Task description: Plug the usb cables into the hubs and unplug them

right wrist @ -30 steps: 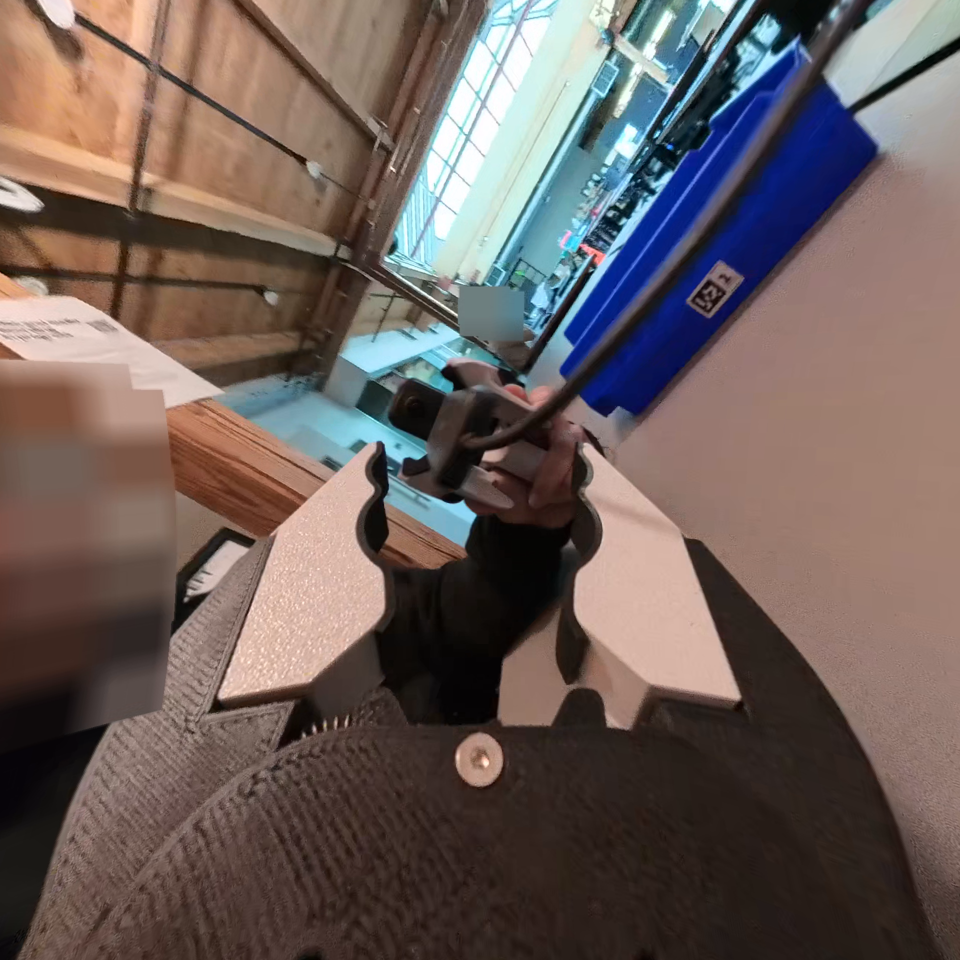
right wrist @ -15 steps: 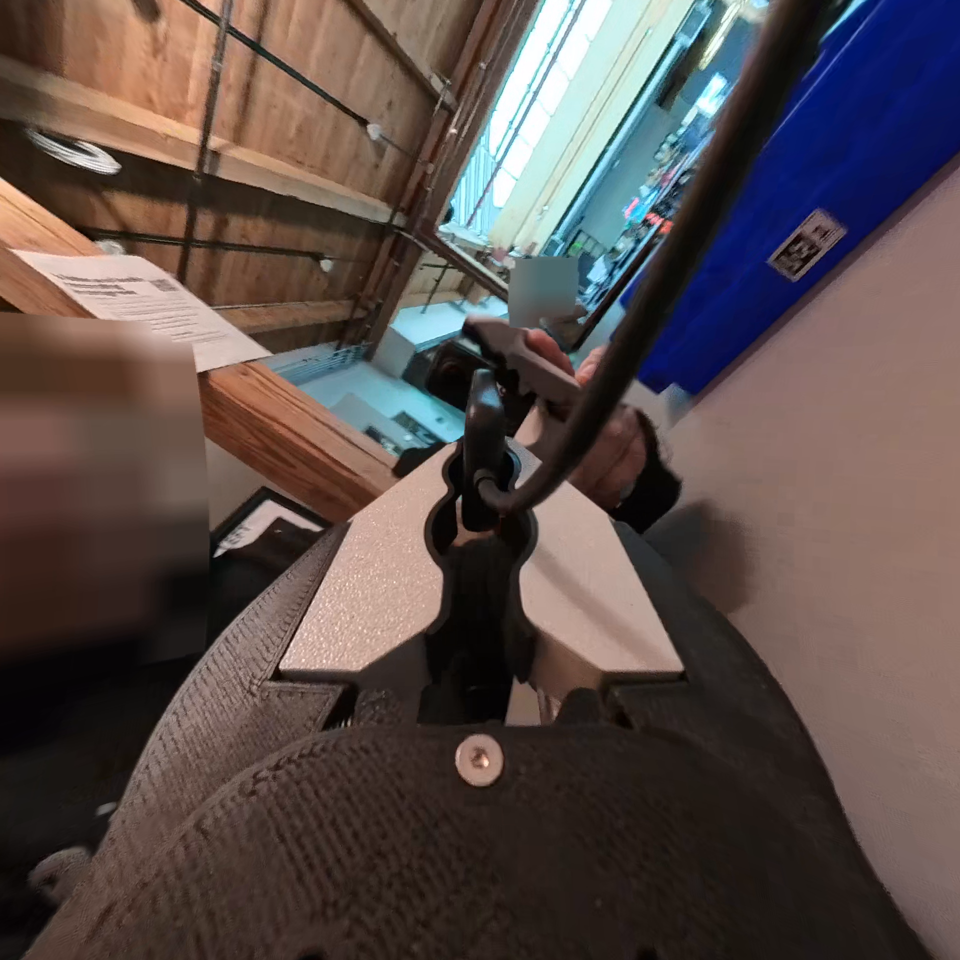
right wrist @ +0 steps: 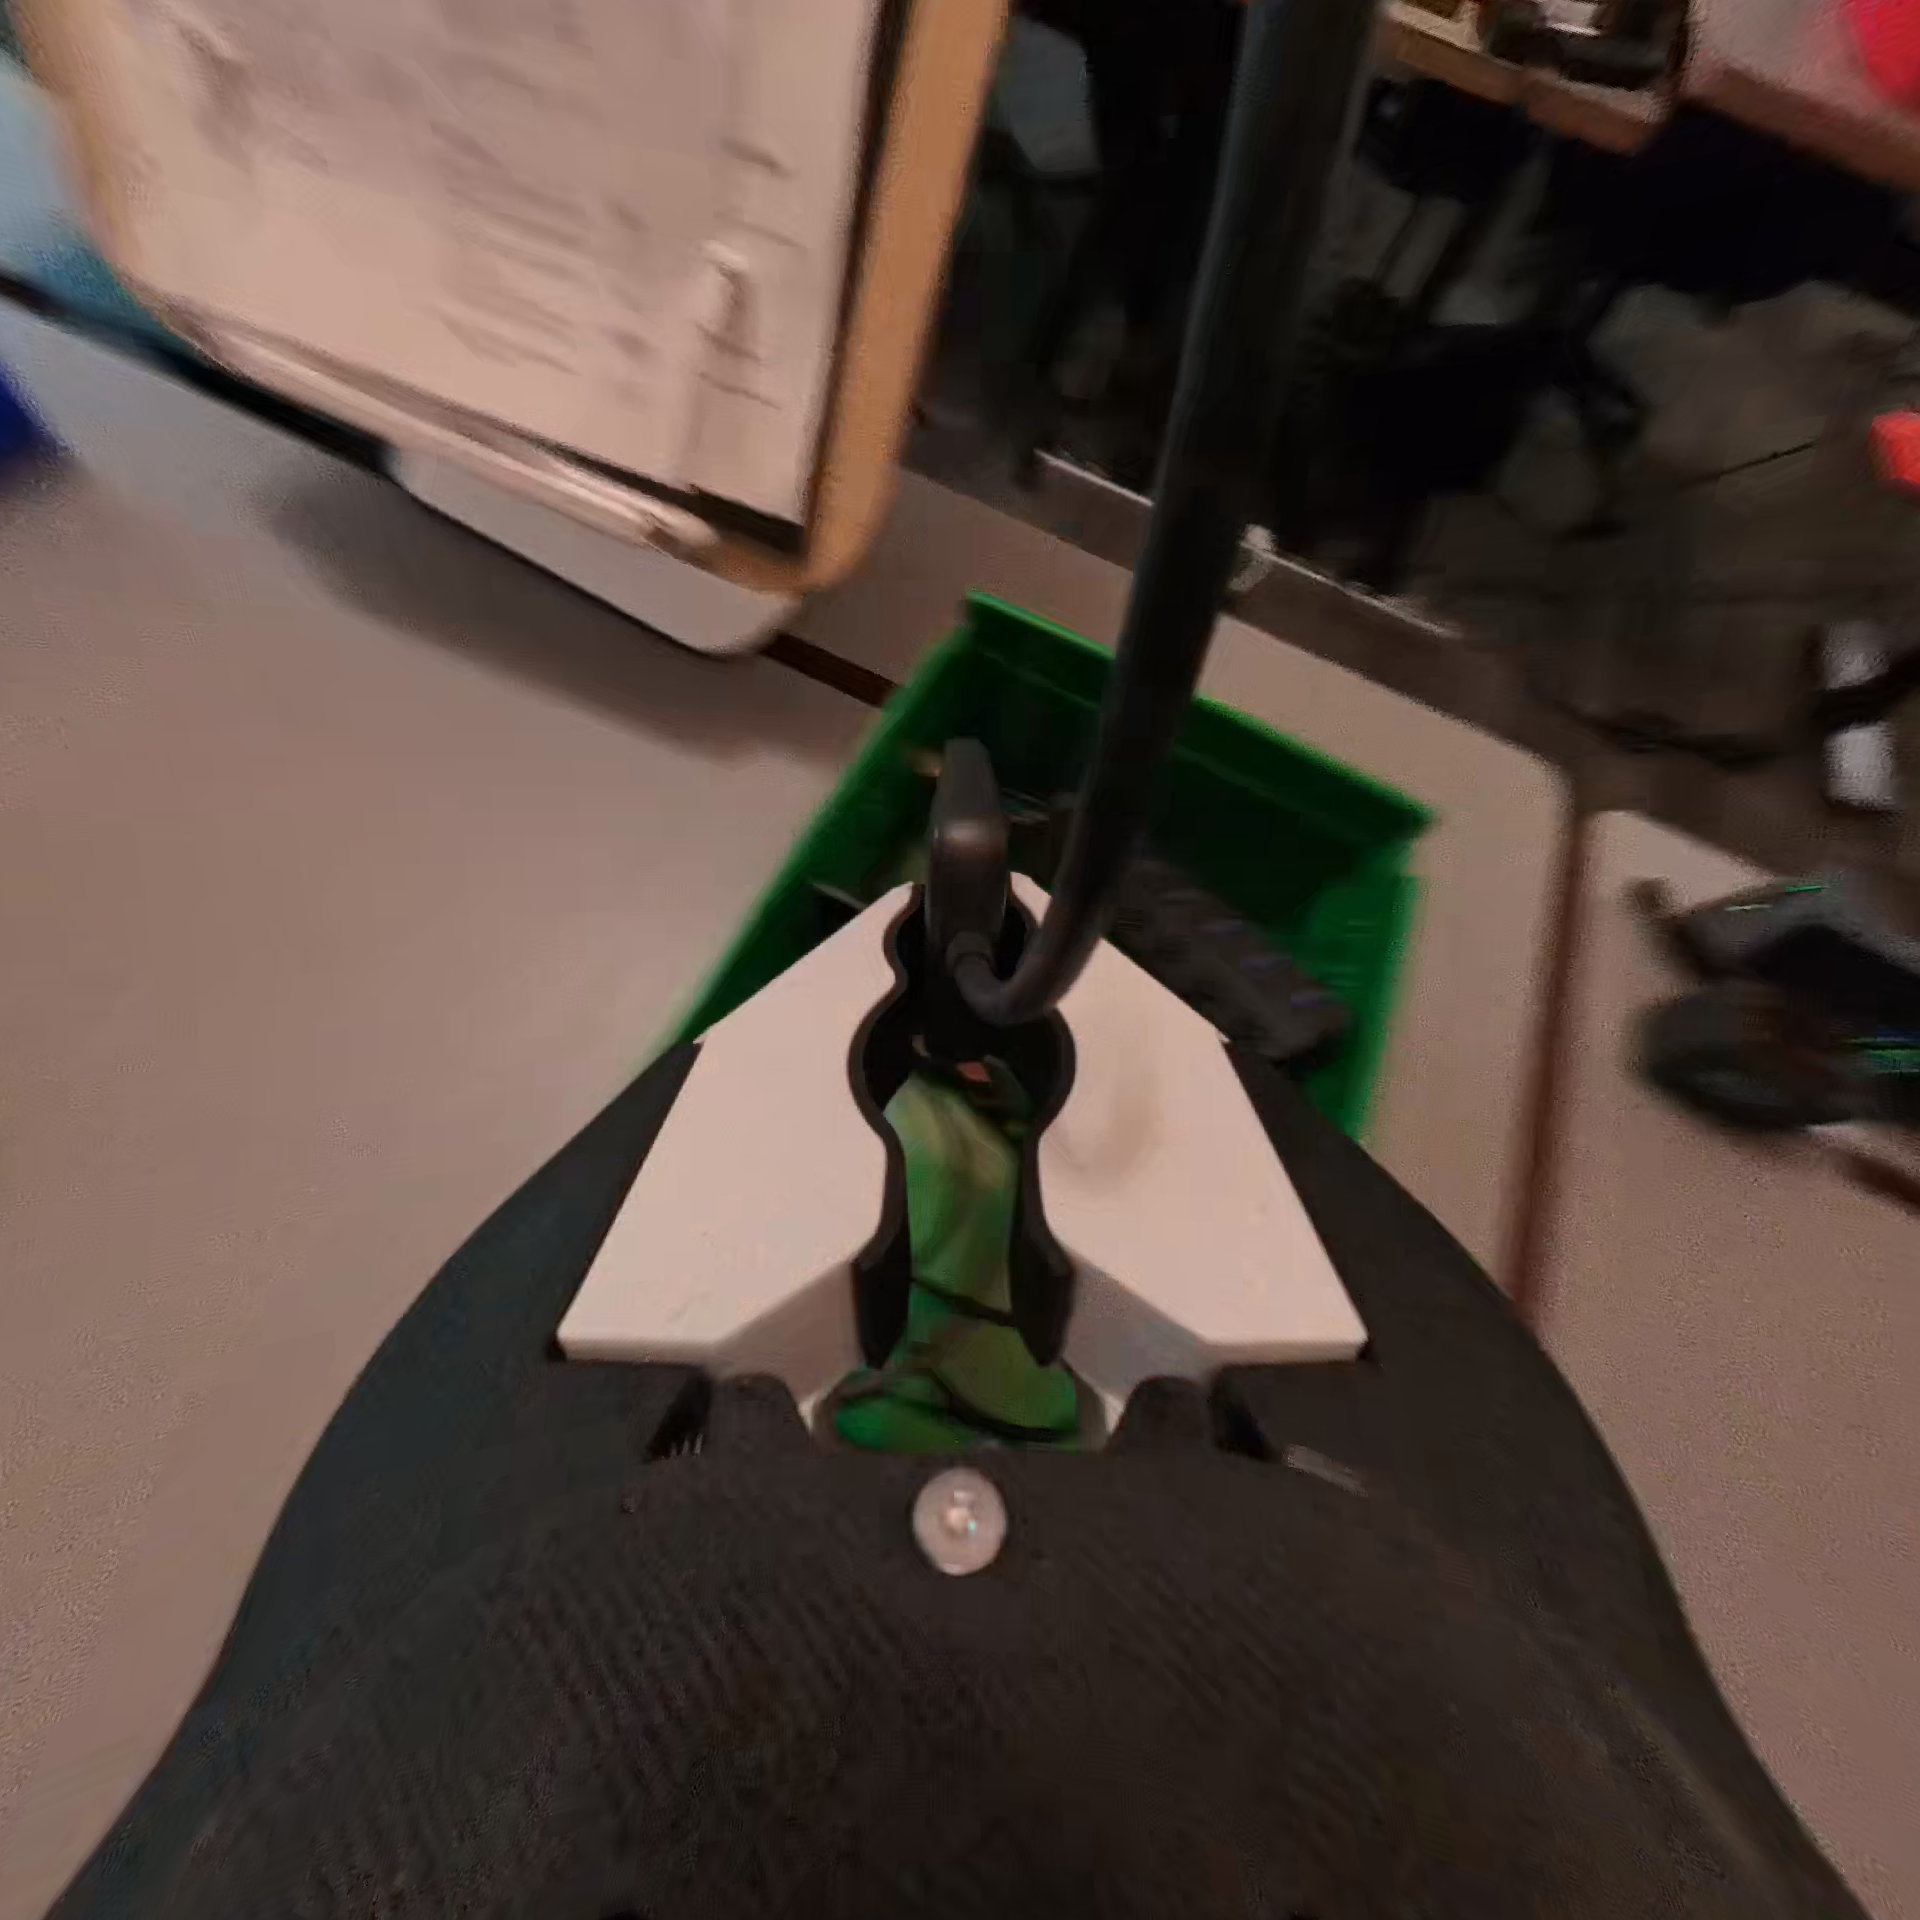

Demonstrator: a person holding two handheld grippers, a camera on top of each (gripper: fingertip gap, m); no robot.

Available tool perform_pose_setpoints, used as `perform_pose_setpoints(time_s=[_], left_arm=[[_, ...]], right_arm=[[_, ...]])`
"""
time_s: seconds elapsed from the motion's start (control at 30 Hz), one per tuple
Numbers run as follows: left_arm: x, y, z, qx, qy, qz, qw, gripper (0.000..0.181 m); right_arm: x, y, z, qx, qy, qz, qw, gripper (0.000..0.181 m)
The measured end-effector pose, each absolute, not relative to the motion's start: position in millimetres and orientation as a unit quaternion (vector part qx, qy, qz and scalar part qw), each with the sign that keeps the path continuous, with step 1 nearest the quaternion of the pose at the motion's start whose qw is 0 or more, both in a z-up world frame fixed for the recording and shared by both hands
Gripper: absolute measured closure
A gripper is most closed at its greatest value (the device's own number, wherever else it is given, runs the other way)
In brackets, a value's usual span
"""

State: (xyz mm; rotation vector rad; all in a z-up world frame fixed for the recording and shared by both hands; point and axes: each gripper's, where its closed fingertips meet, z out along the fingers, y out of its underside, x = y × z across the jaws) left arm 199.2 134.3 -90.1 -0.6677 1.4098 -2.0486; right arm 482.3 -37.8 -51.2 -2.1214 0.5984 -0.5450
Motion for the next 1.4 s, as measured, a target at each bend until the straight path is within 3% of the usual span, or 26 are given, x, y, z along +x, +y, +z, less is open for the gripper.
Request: perform_pose_setpoints(time_s=[0.17, 0.27, 0.43, 0.57, 0.77, 0.83, 0.93, 1.03, 1.27, 1.4], left_arm=[[202, 134, -96, -0.257, 0.534, -0.758, 0.271, 0.099], [203, 134, -100, -0.262, 0.541, -0.753, 0.268, 0.1], [205, 134, -102, -0.267, 0.542, -0.754, 0.258, 0.102], [205, 133, -105, -0.268, 0.547, -0.752, 0.253, 0.102], [206, 137, -104, -0.27, 0.543, -0.752, 0.257, 0.103], [207, 138, -103, -0.272, 0.538, -0.756, 0.255, 0.103], [207, 135, -105, -0.271, 0.54, -0.758, 0.246, 0.104], [208, 129, -111, -0.268, 0.553, -0.752, 0.24, 0.103], [207, 131, -110, -0.267, 0.552, -0.752, 0.242, 0.103], [207, 137, -103, -0.272, 0.534, -0.764, 0.24, 0.104]], right_arm=[[542, -50, -89, -0.902, 0.162, -0.276, 0.289, 0.17], [528, -19, -112, -0.914, 0.155, -0.126, 0.353, 0.17], [534, -16, -145, -0.916, 0.234, -0.019, 0.326, 0.17], [546, -12, -155, -0.854, 0.365, 0.071, 0.363, 0.17], [551, -32, -180, -0.805, 0.46, 0.024, 0.374, 0.171], [550, -30, -175, -0.764, 0.486, 0.012, 0.424, 0.171], [539, -11, -166, -0.694, 0.519, 0.105, 0.488, 0.17], [546, -13, -175, -0.671, 0.556, 0.096, 0.482, 0.17], [538, -20, -165, -0.709, 0.532, 0.041, 0.46, 0.13], [522, -47, -152, -0.735, 0.502, -0.024, 0.456, 0.122]])
